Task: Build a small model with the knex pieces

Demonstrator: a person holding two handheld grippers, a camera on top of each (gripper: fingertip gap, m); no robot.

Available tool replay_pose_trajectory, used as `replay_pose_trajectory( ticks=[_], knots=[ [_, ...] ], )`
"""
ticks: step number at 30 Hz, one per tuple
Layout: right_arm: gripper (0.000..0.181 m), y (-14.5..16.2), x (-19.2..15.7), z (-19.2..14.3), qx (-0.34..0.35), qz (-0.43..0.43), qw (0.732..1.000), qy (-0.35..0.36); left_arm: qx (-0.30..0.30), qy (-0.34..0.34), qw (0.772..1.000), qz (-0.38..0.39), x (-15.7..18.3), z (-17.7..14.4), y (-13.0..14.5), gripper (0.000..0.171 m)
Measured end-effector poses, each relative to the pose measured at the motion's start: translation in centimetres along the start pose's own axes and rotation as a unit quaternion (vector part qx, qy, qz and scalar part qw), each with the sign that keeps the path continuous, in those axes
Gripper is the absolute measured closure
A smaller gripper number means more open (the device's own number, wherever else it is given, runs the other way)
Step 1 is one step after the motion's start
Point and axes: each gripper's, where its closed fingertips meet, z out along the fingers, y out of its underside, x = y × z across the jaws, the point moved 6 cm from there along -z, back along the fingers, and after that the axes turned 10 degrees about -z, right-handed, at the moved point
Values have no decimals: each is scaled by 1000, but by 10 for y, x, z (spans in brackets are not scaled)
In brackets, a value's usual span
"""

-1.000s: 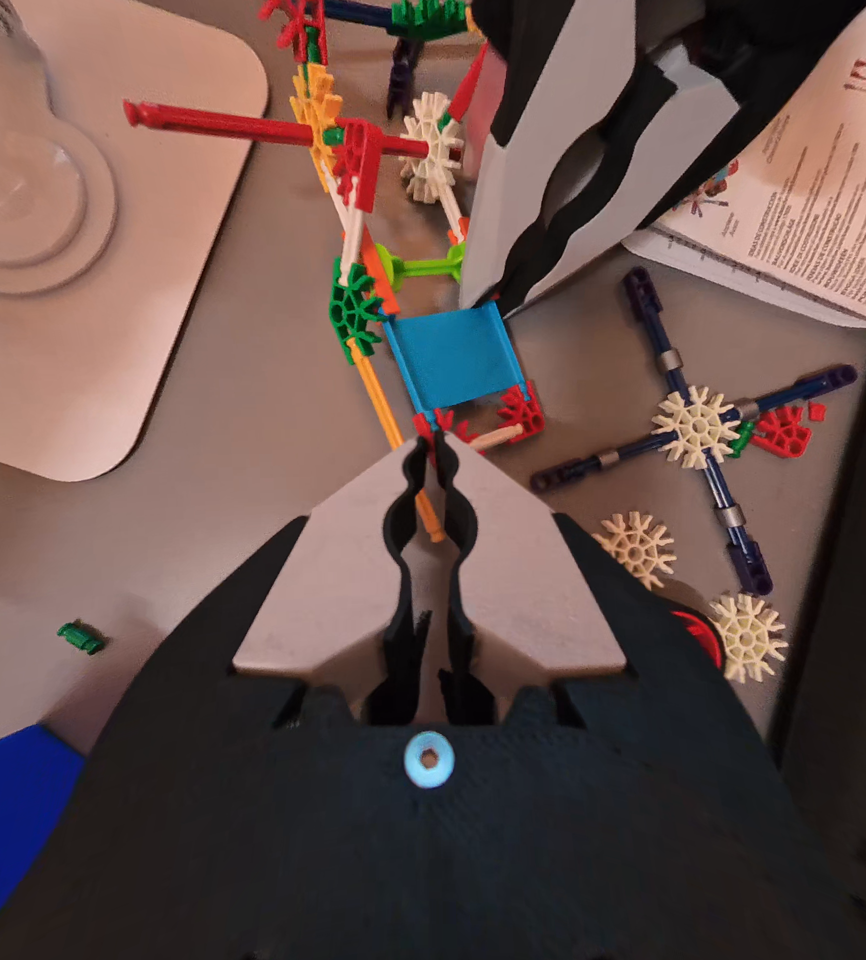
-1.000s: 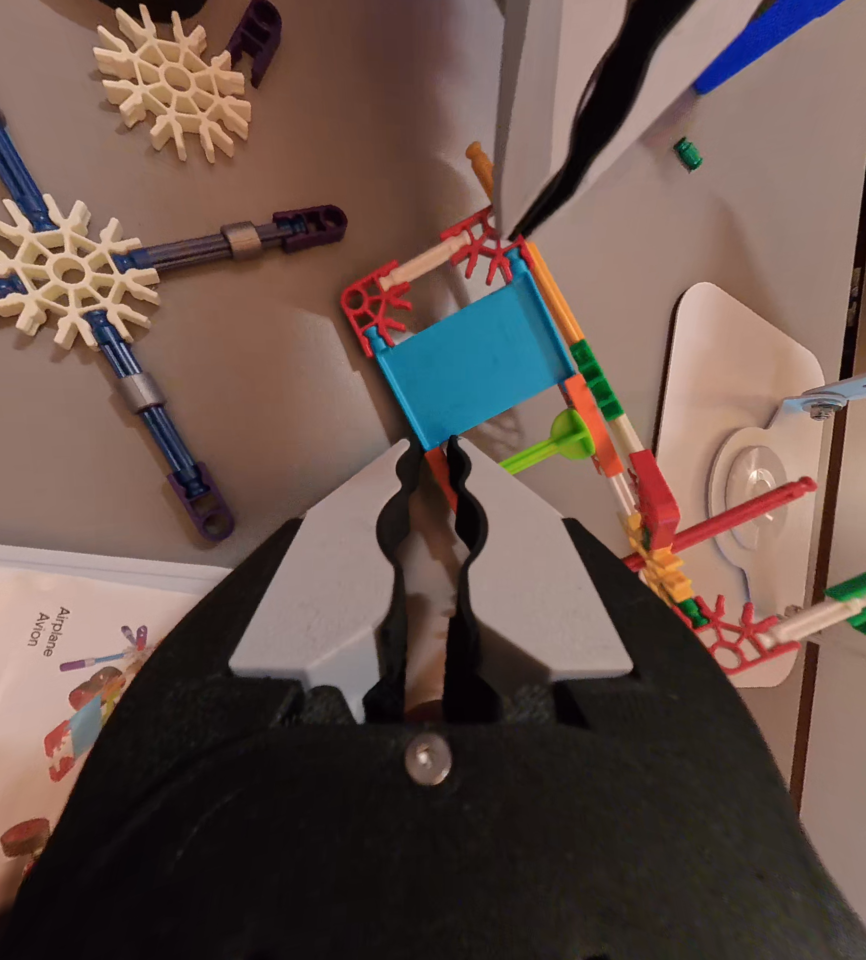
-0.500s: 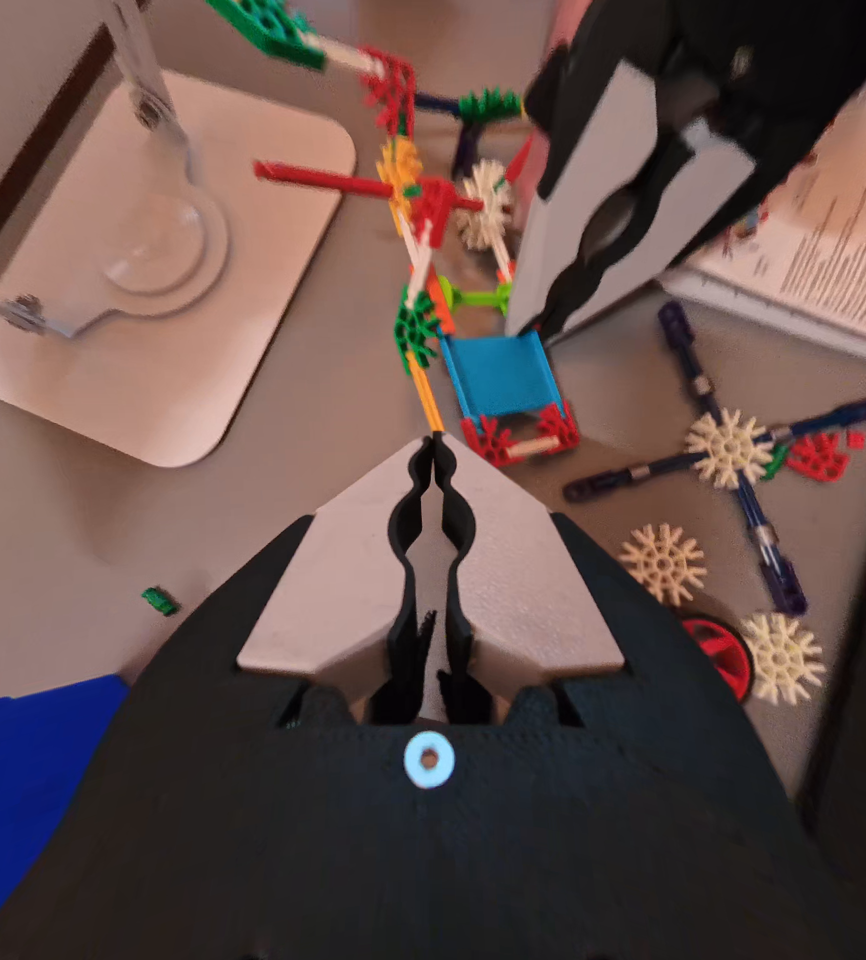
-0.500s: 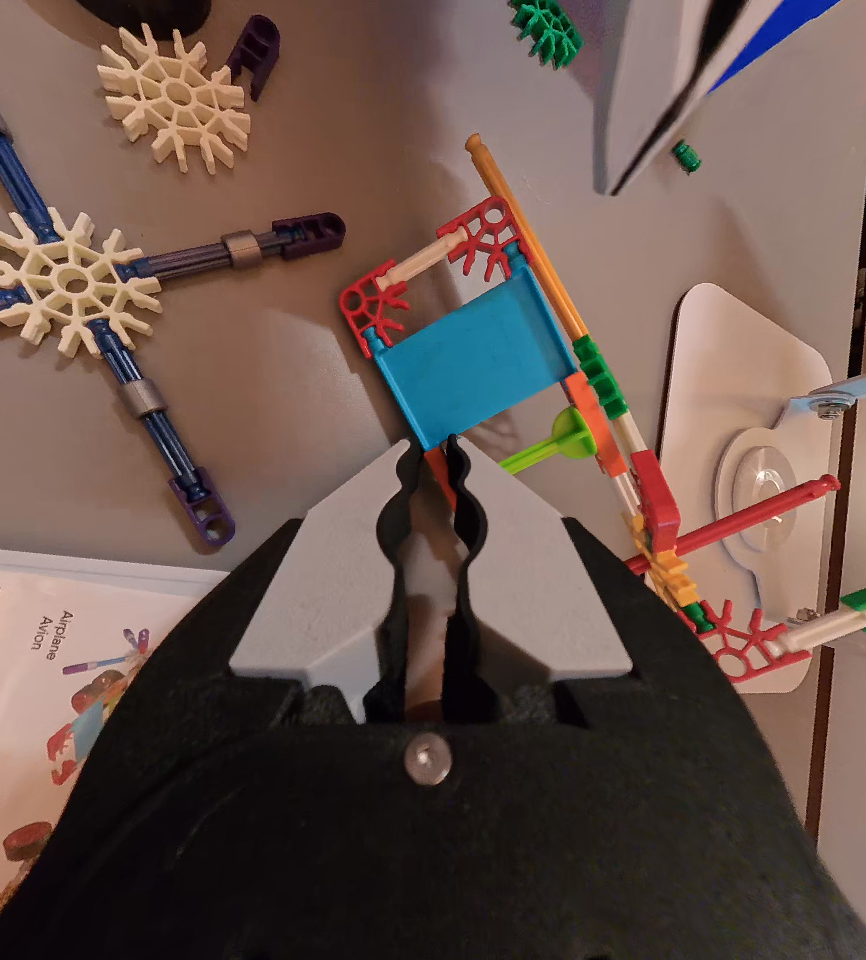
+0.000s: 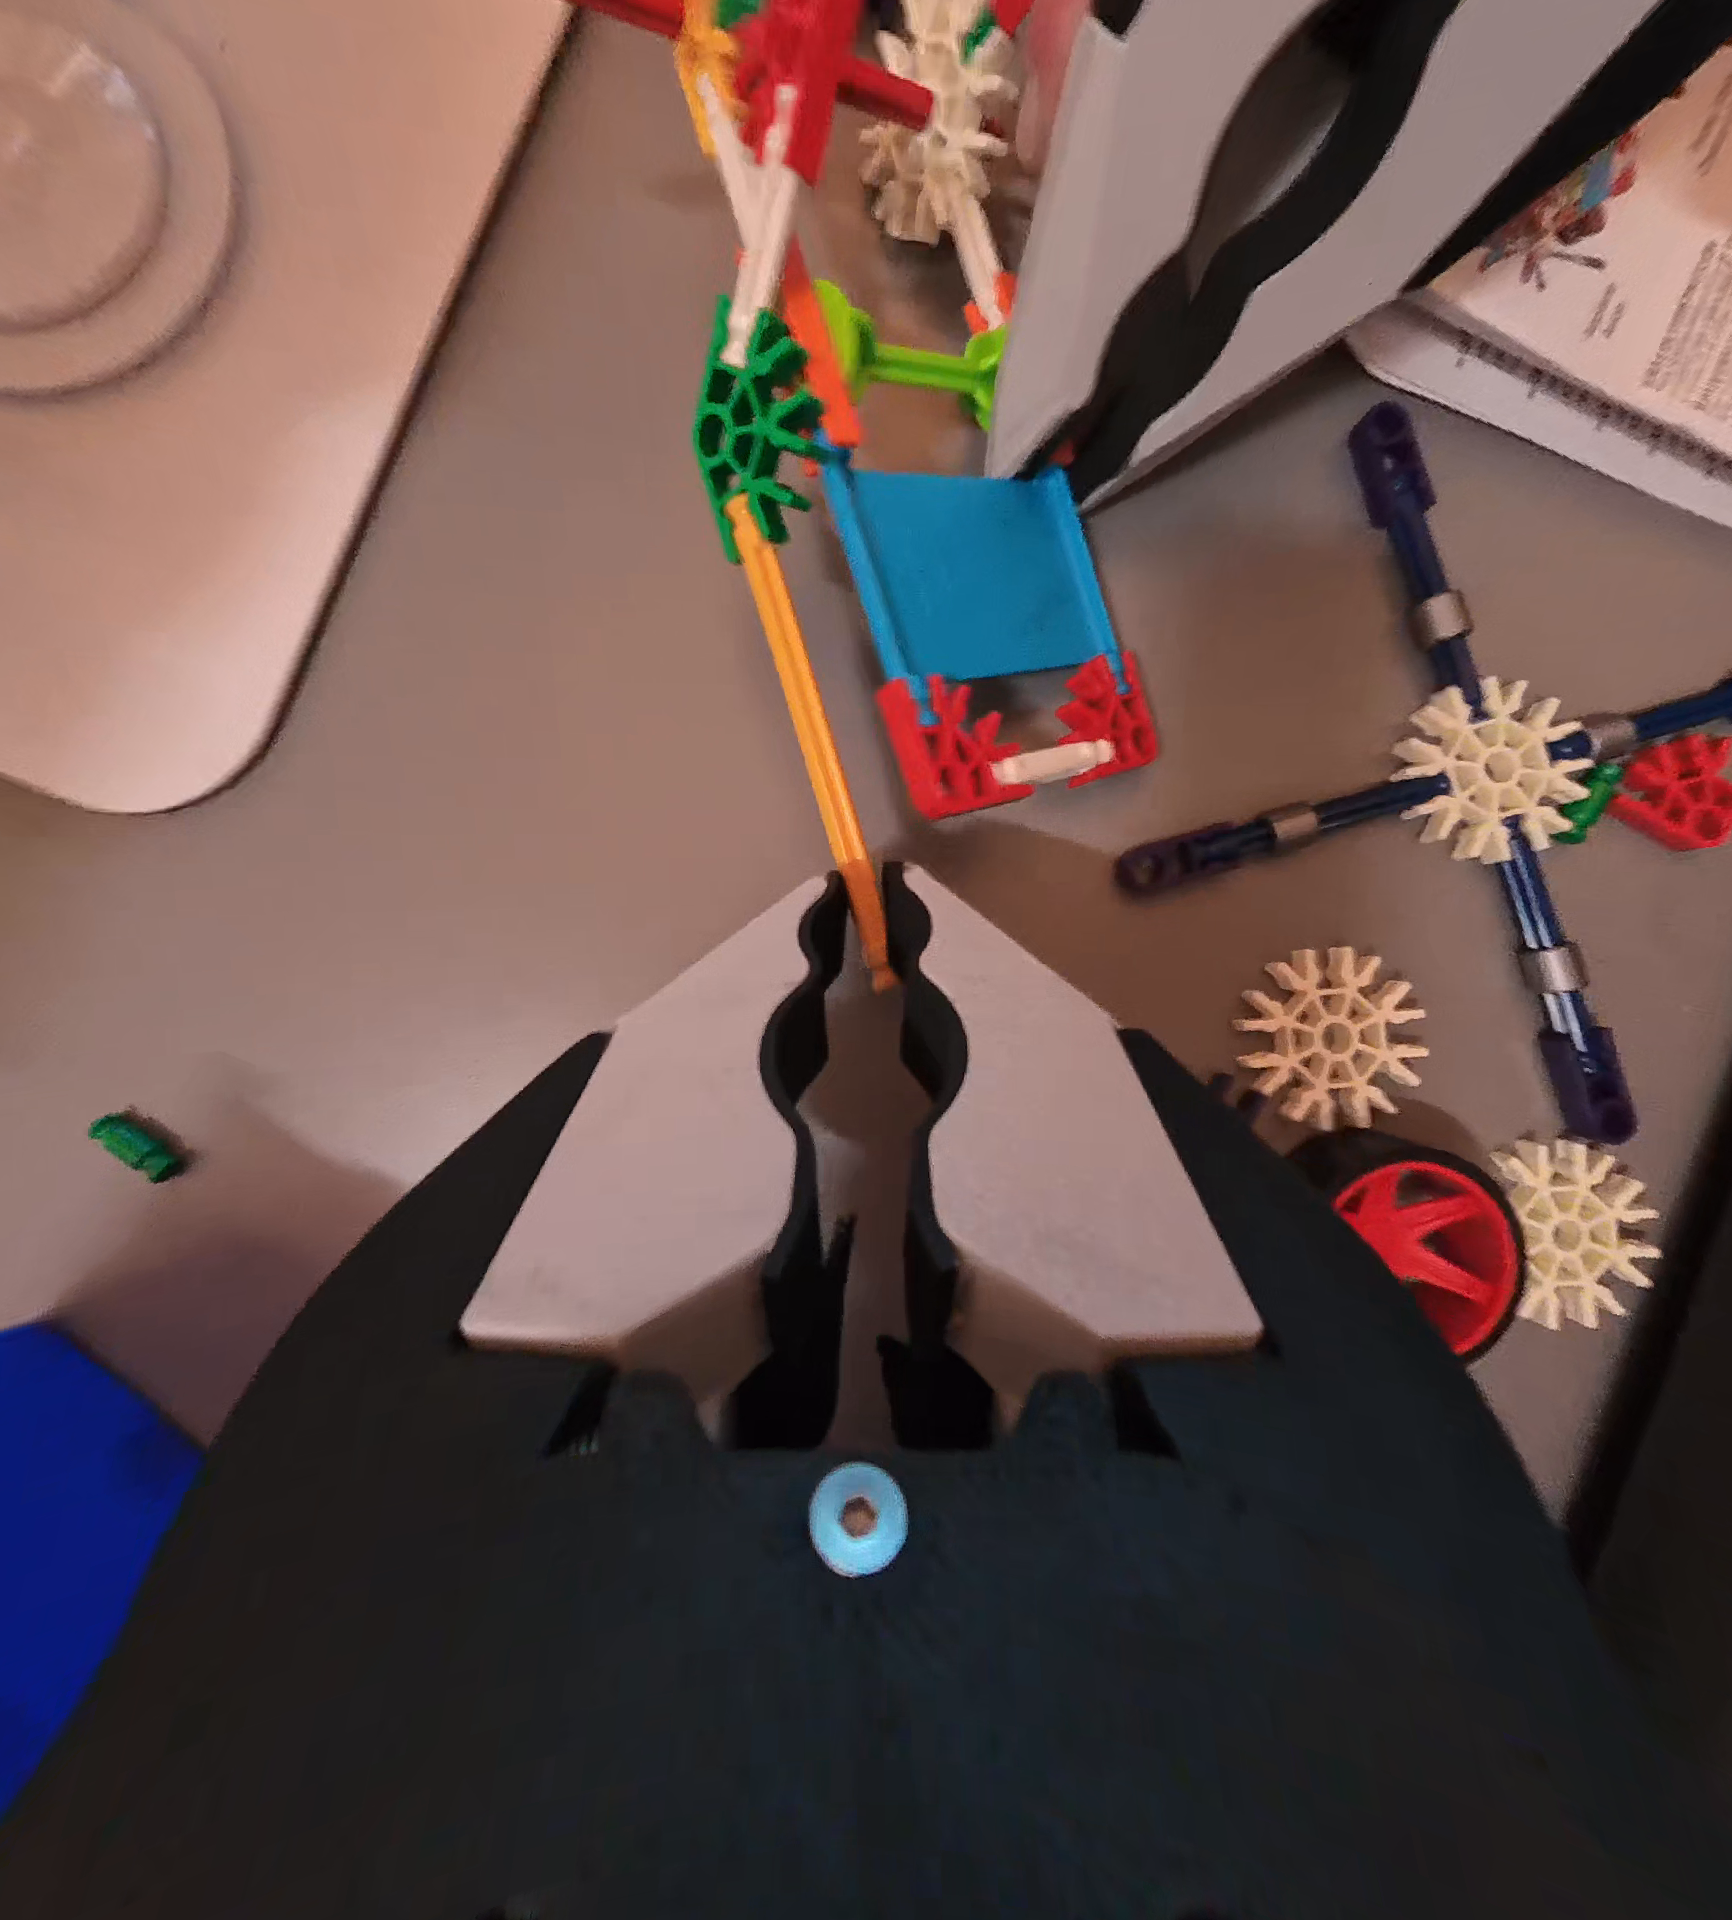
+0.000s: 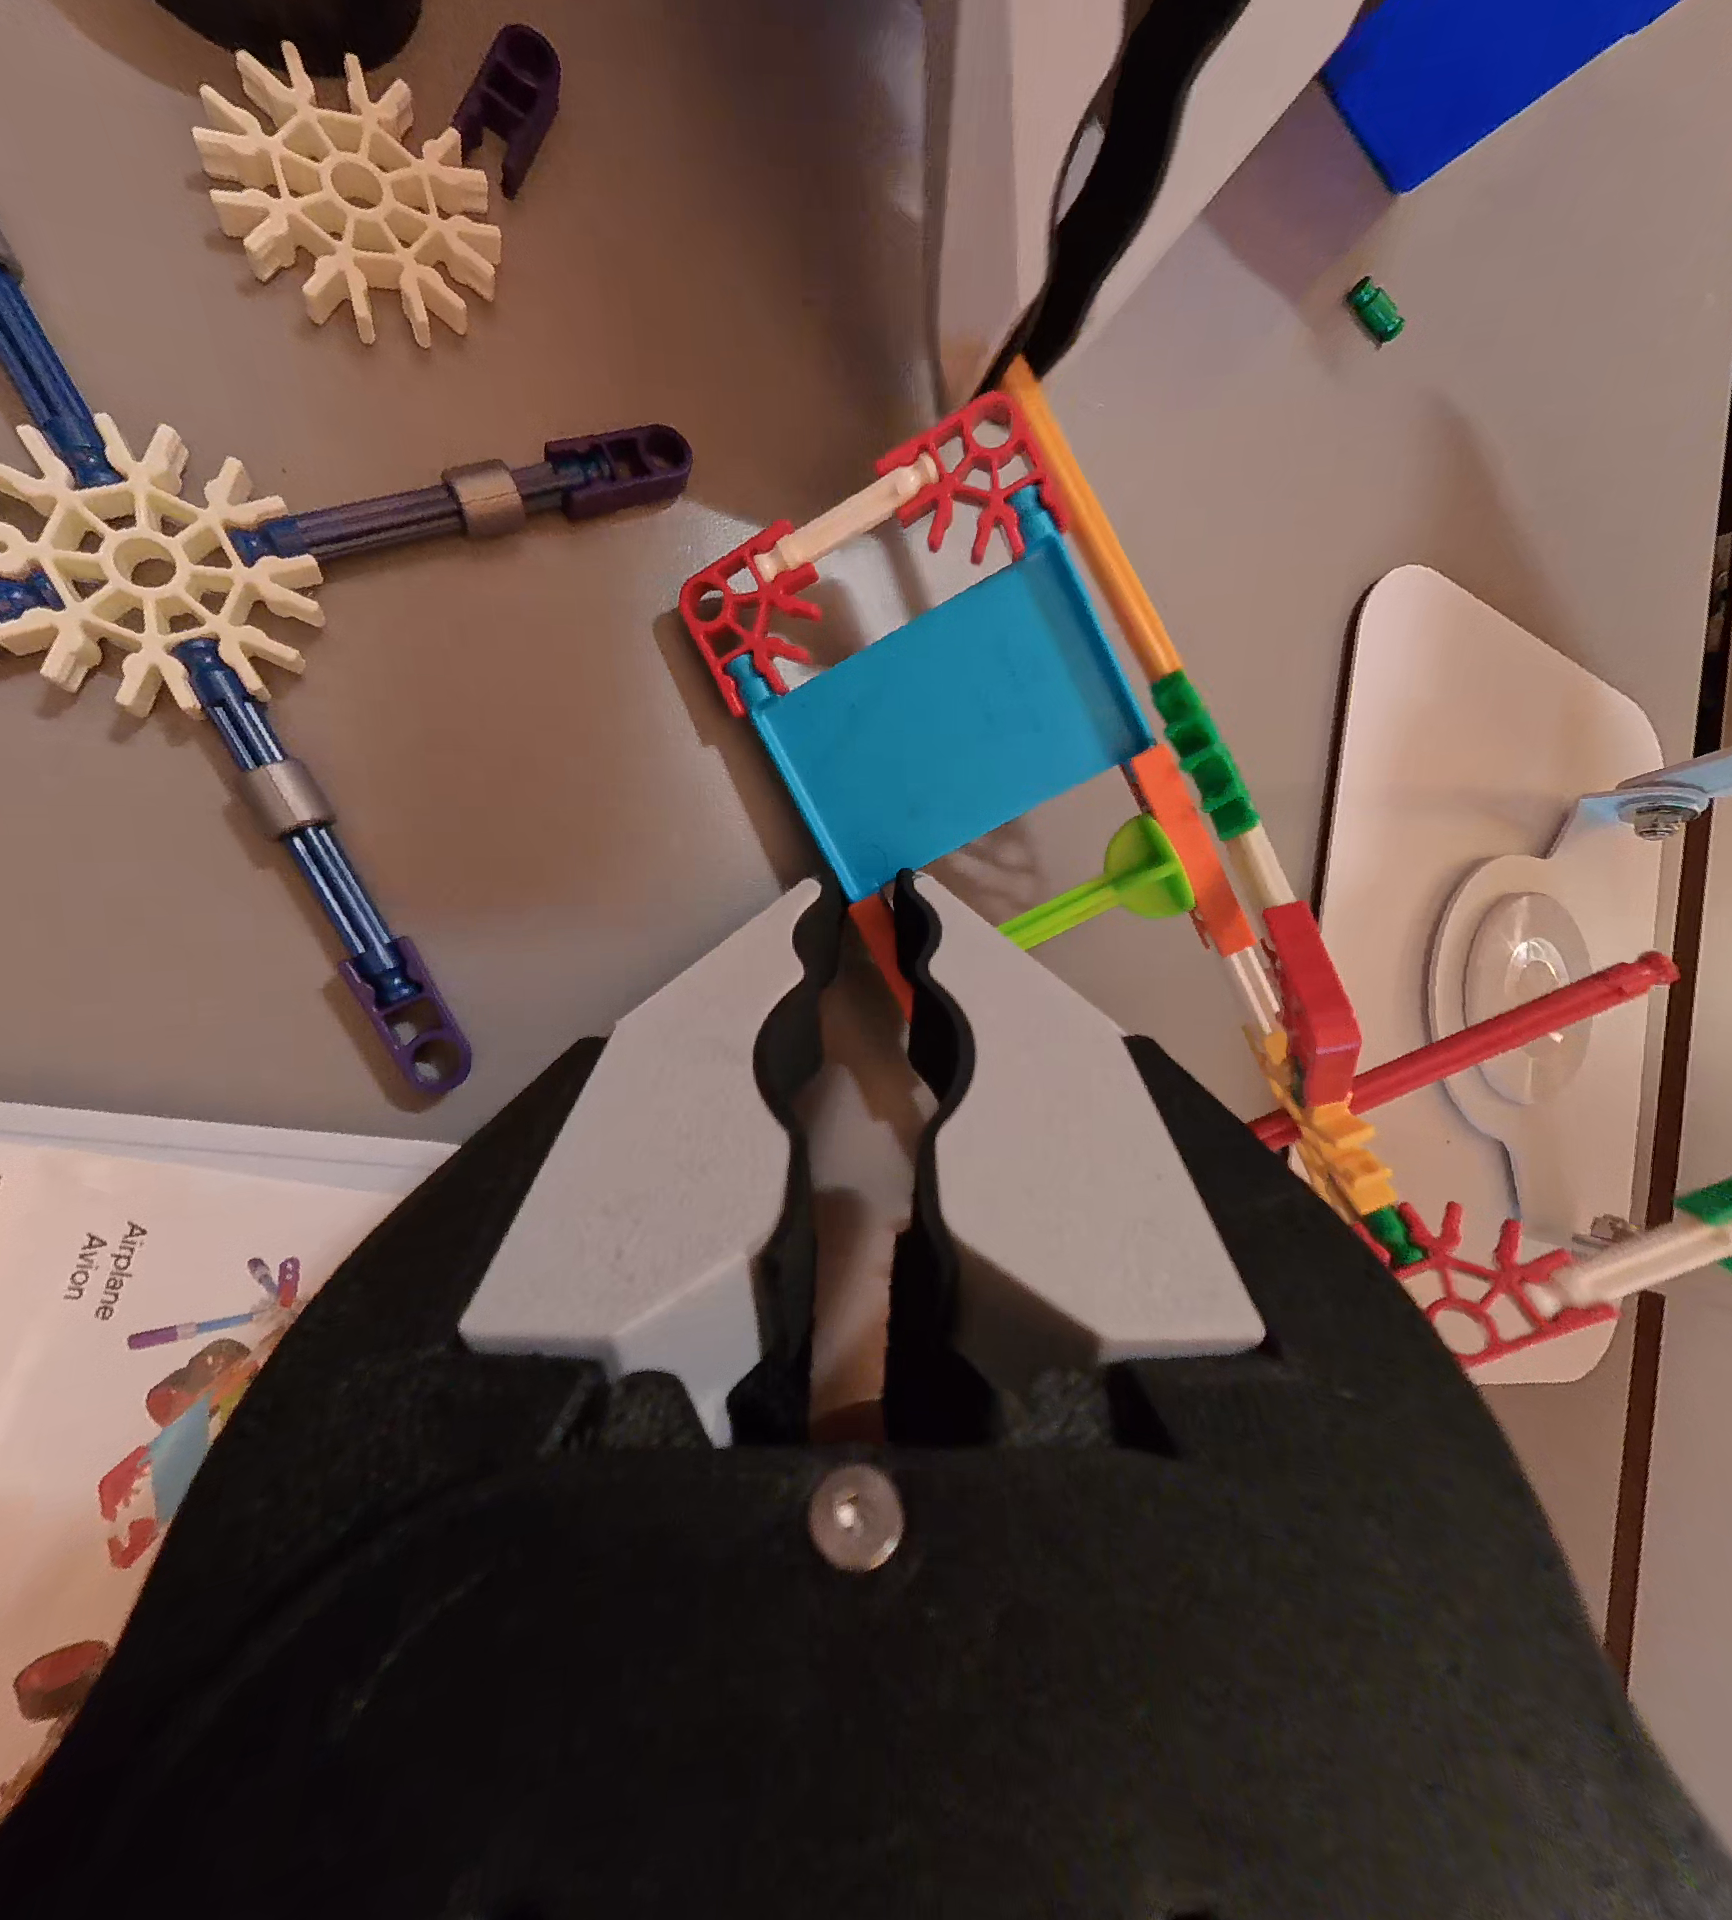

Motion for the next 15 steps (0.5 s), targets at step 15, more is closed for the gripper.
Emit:
replay_pose_trajectory(
  ticks=[15],
  knots=[
    [174, 0, 1, 0, 2, 6, 1000, -2, 41, 16, 999, 17, 19, -25, -15, 165]
  ],
)
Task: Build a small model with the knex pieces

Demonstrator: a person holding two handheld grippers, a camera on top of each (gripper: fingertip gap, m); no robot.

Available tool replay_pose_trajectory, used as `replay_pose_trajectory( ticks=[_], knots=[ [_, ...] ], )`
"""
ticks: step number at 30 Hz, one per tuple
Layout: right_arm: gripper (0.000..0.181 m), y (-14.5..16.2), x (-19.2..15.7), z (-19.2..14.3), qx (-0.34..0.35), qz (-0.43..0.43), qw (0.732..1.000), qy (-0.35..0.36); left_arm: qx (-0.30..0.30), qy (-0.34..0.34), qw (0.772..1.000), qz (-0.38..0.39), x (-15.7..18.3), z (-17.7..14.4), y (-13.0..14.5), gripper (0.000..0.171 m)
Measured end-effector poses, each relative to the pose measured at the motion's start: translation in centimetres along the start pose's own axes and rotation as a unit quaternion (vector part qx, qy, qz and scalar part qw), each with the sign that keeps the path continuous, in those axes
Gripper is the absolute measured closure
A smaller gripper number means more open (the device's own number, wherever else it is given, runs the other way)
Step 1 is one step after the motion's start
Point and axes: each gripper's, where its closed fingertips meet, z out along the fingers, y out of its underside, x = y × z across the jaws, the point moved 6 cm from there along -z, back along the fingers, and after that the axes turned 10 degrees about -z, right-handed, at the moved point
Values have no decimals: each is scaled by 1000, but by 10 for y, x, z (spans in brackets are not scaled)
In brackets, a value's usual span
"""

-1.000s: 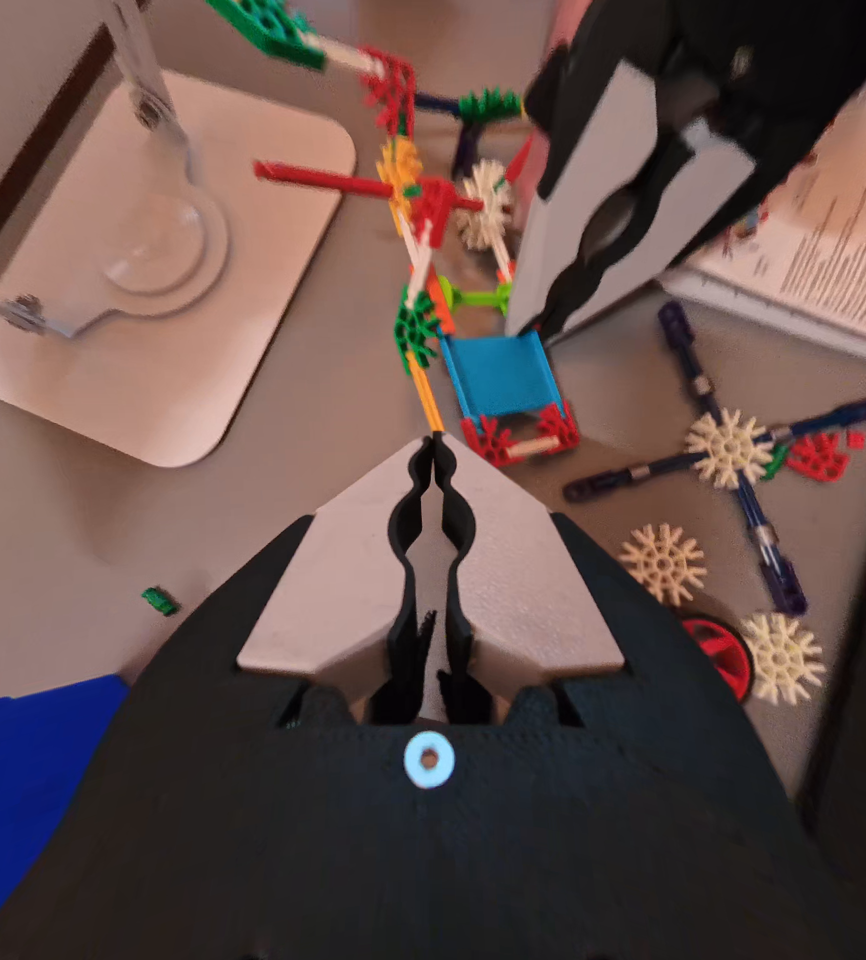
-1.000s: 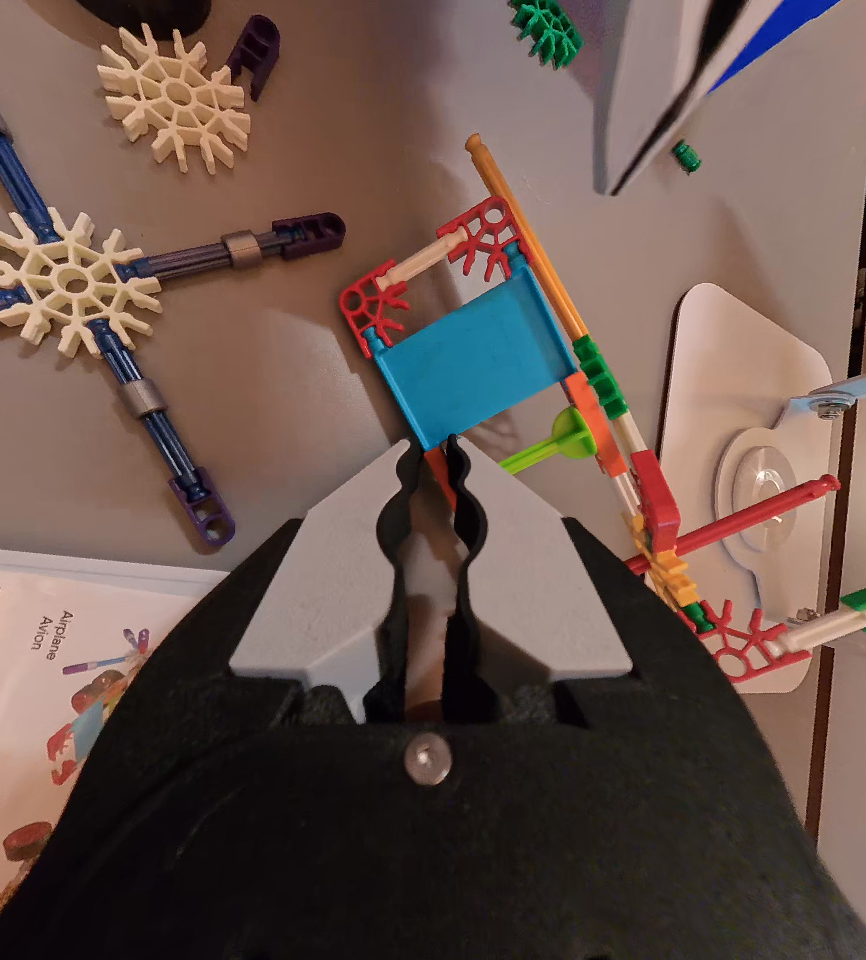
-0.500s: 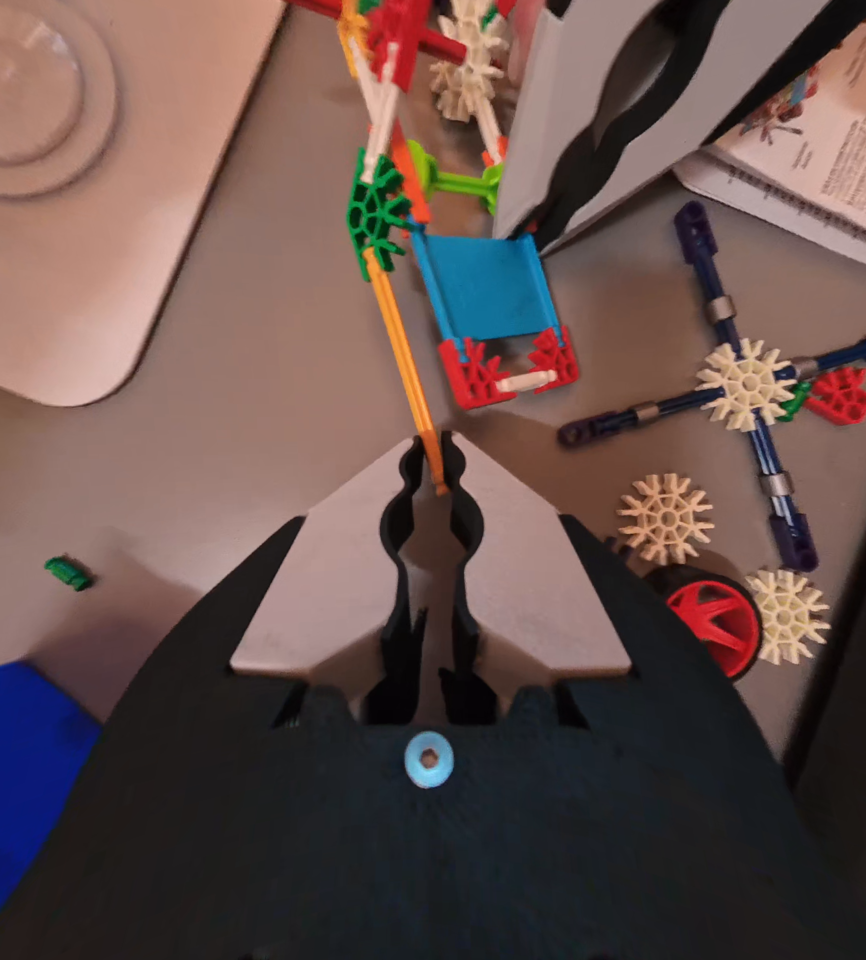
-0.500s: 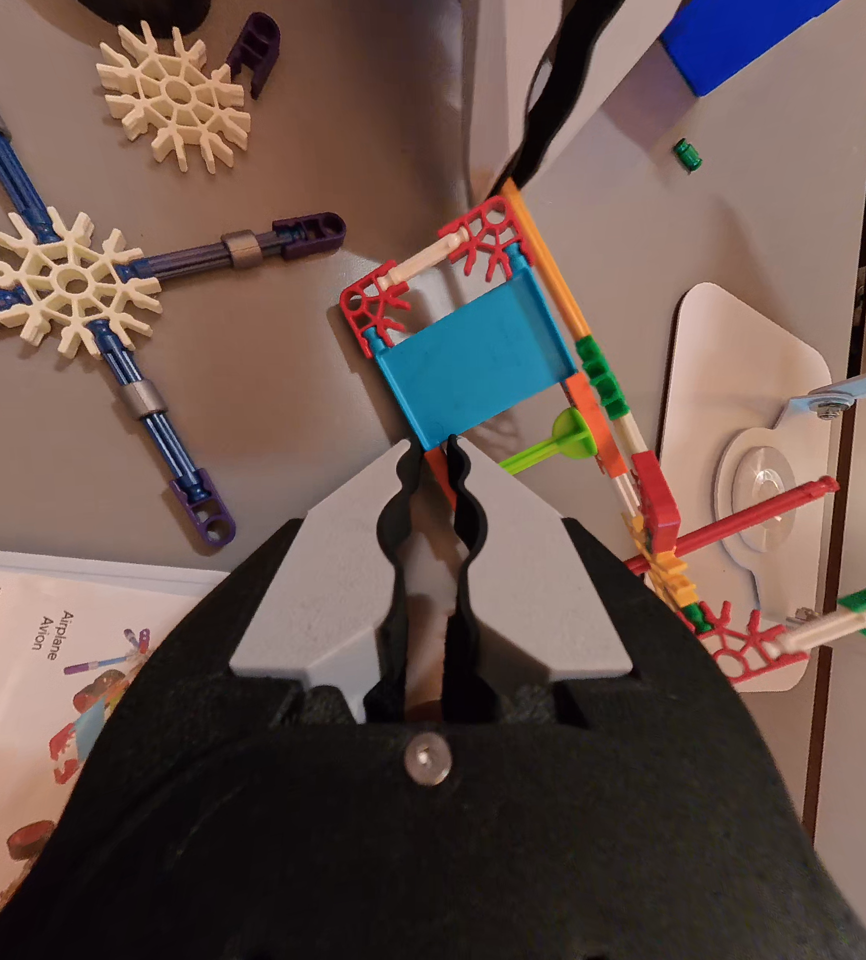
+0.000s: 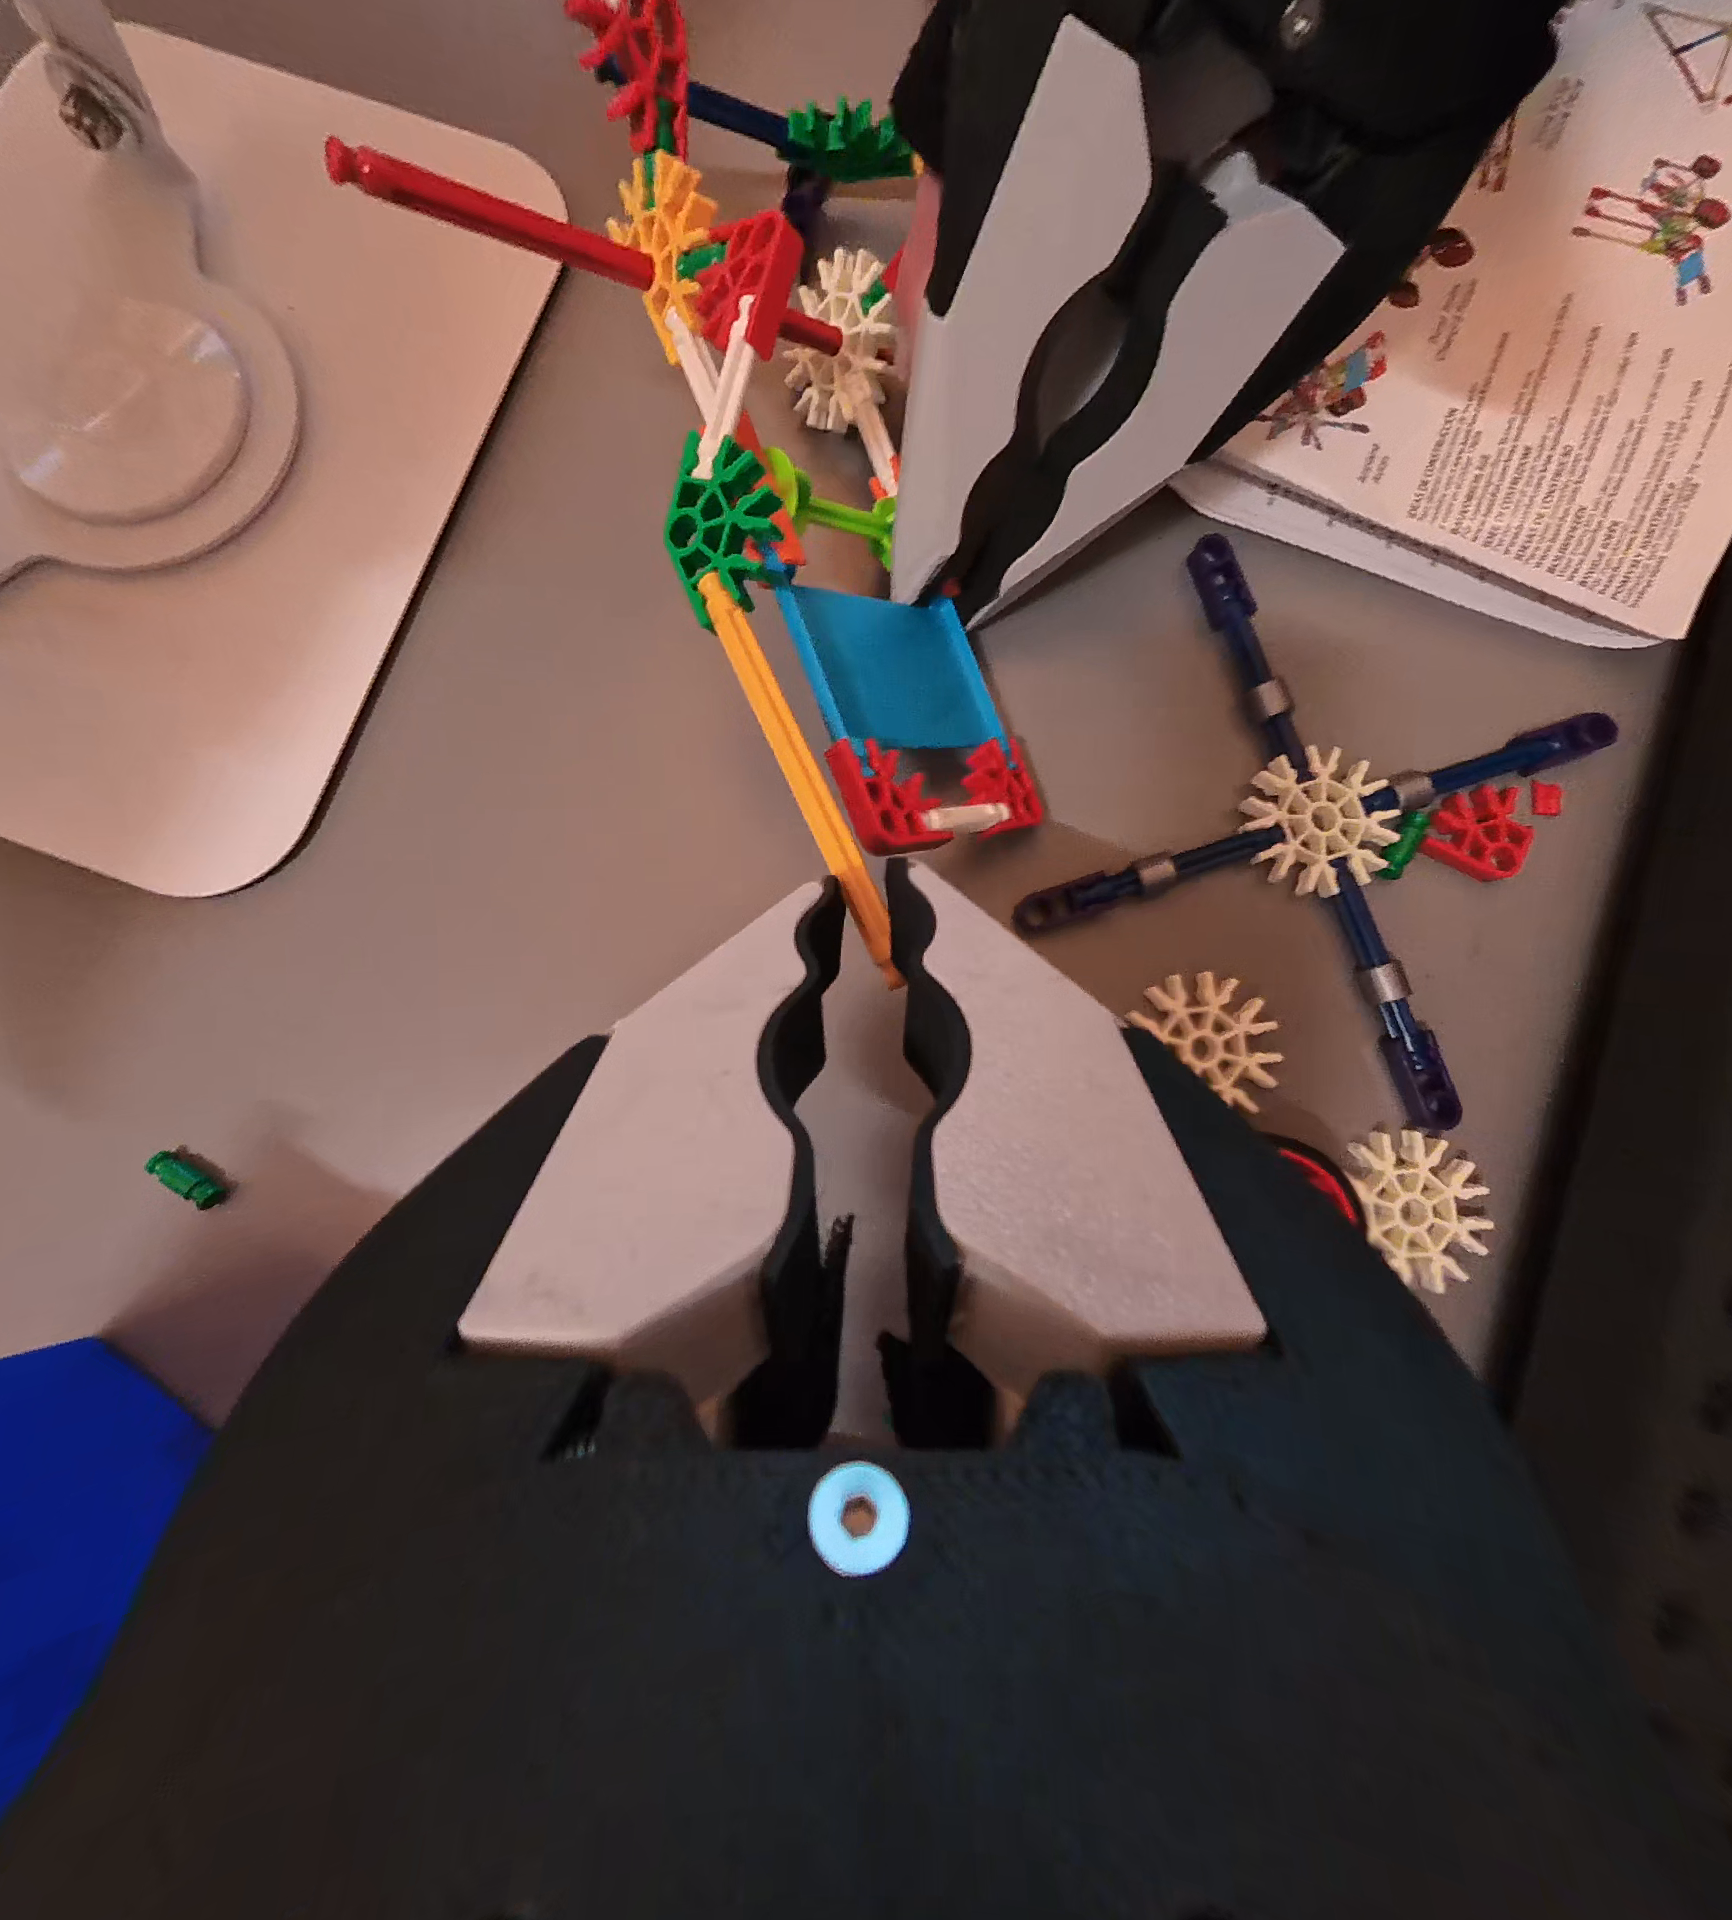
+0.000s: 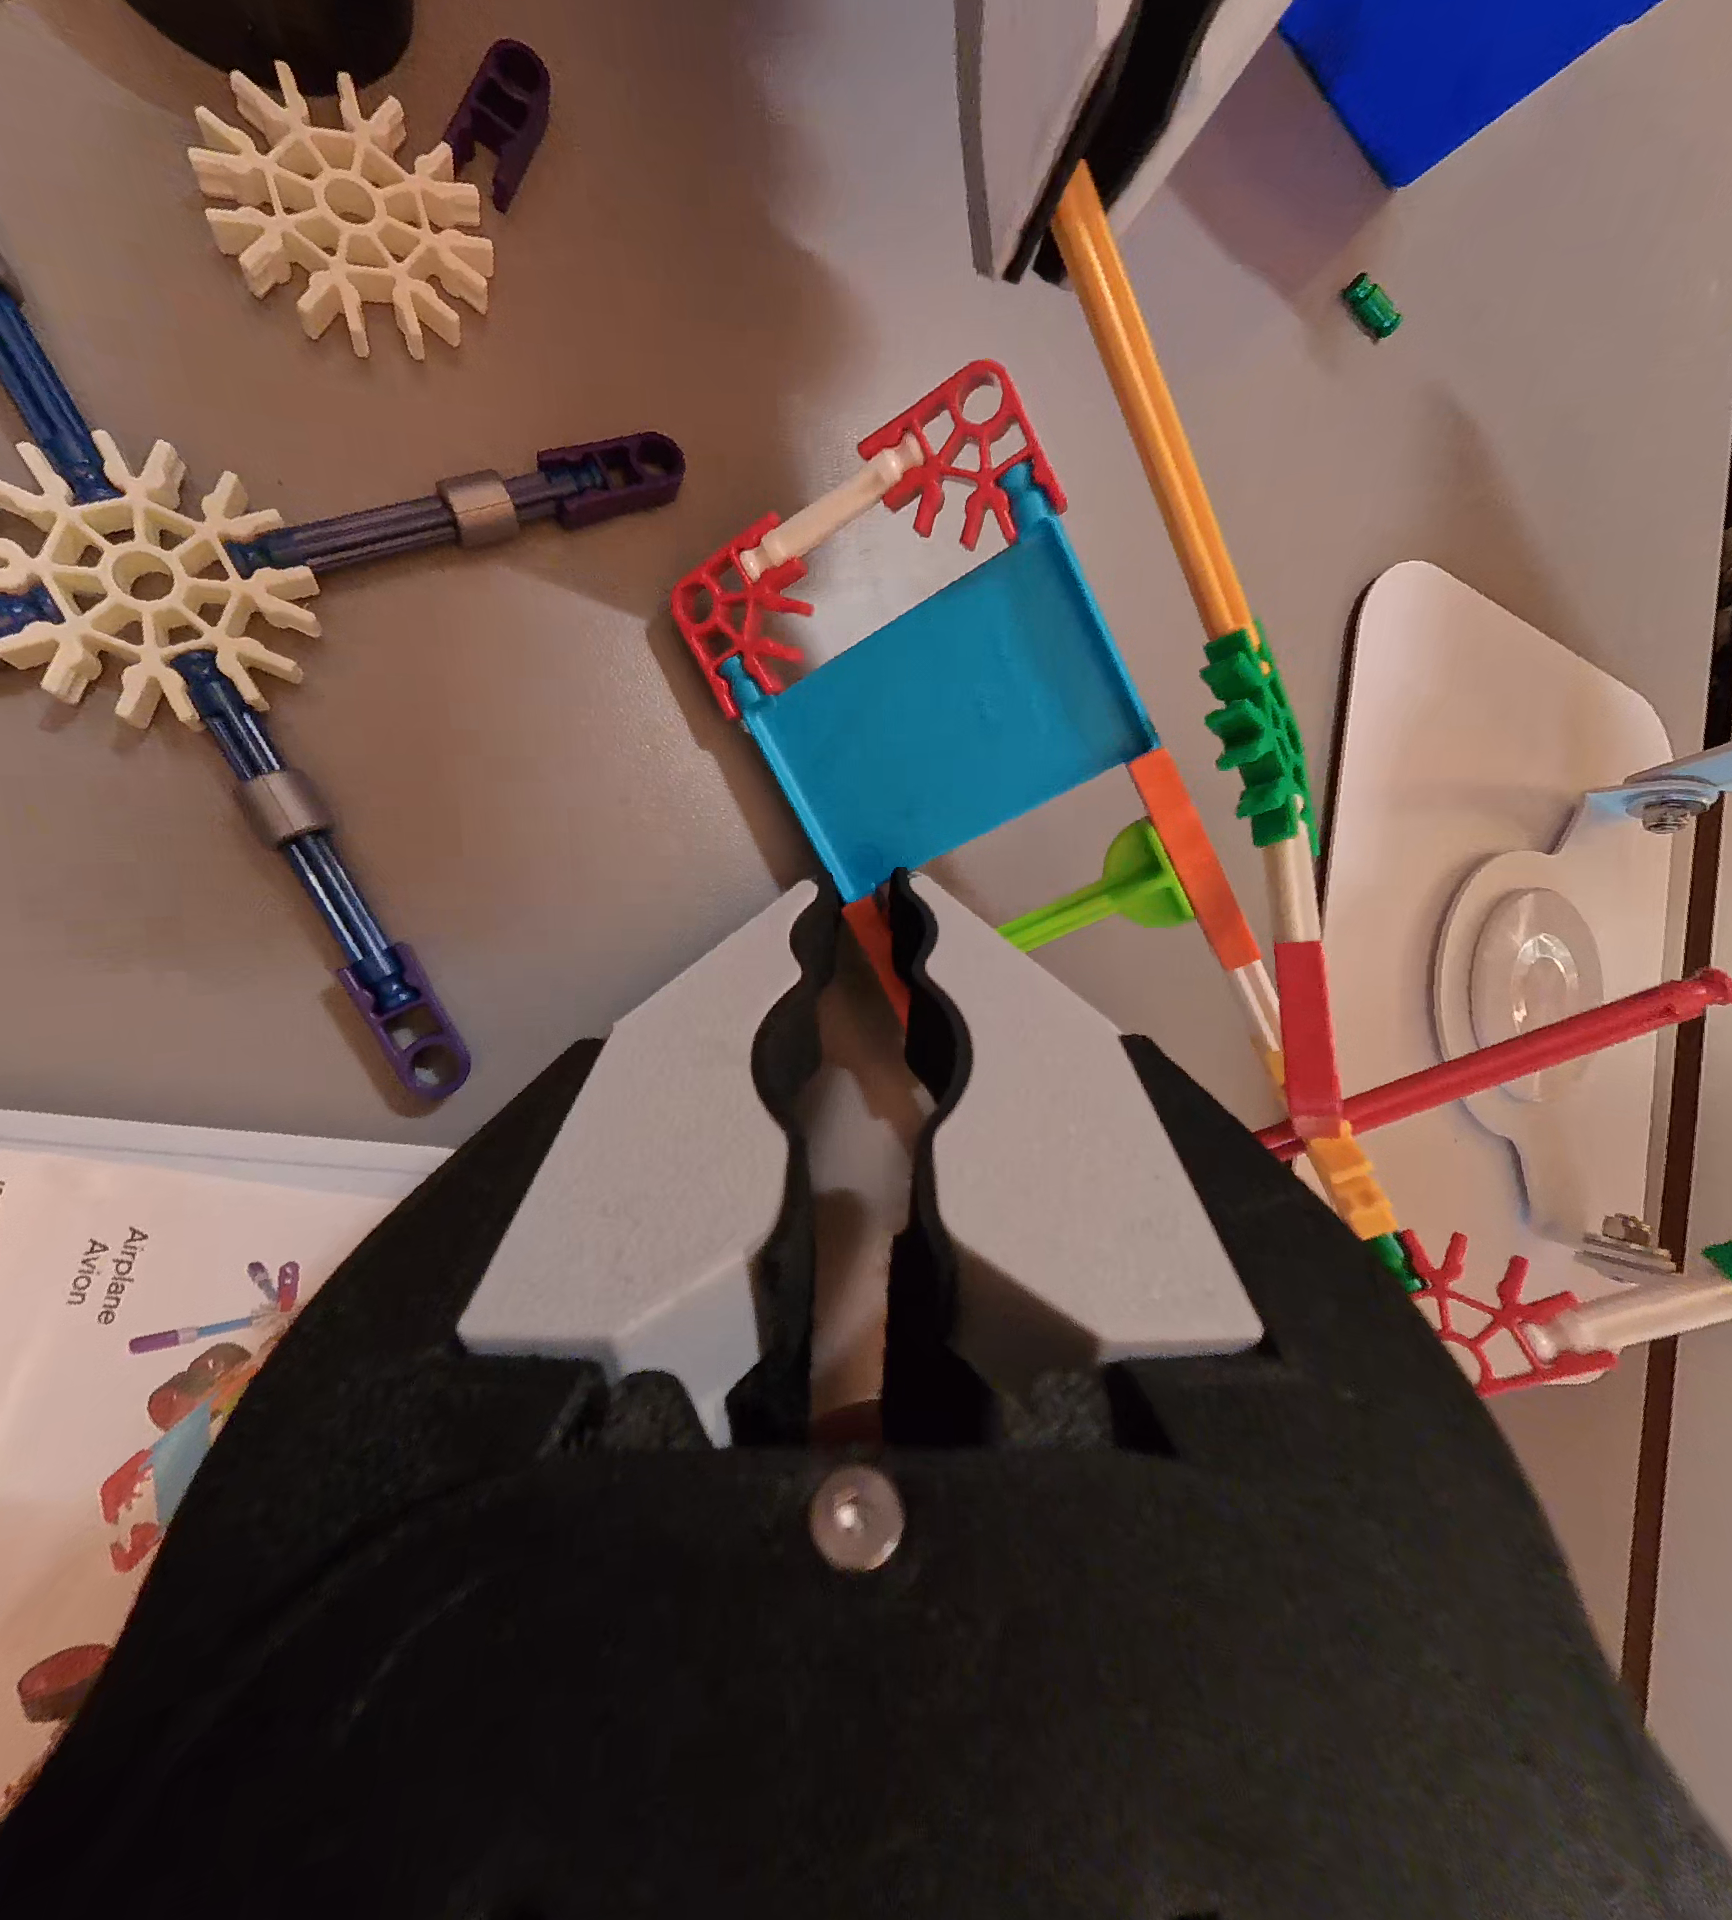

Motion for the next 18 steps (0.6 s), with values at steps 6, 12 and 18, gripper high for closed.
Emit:
replay_pose_trajectory(
  ticks=[6, 12, 18],
  knots=[
    [173, 0, 0, 0, 1, 1, 1000, -1, -9, 22, 1000, 19, 11, 5, 0, 164],
    [173, 0, 0, 0, -2, 1, 1000, -1, -3, 30, 999, 31, 21, 4, -5, 164],
    [174, 0, 0, 0, -1, 2, 1000, -2, 9, 58, 998, 28, 27, 5, -8, 163]
  ],
)
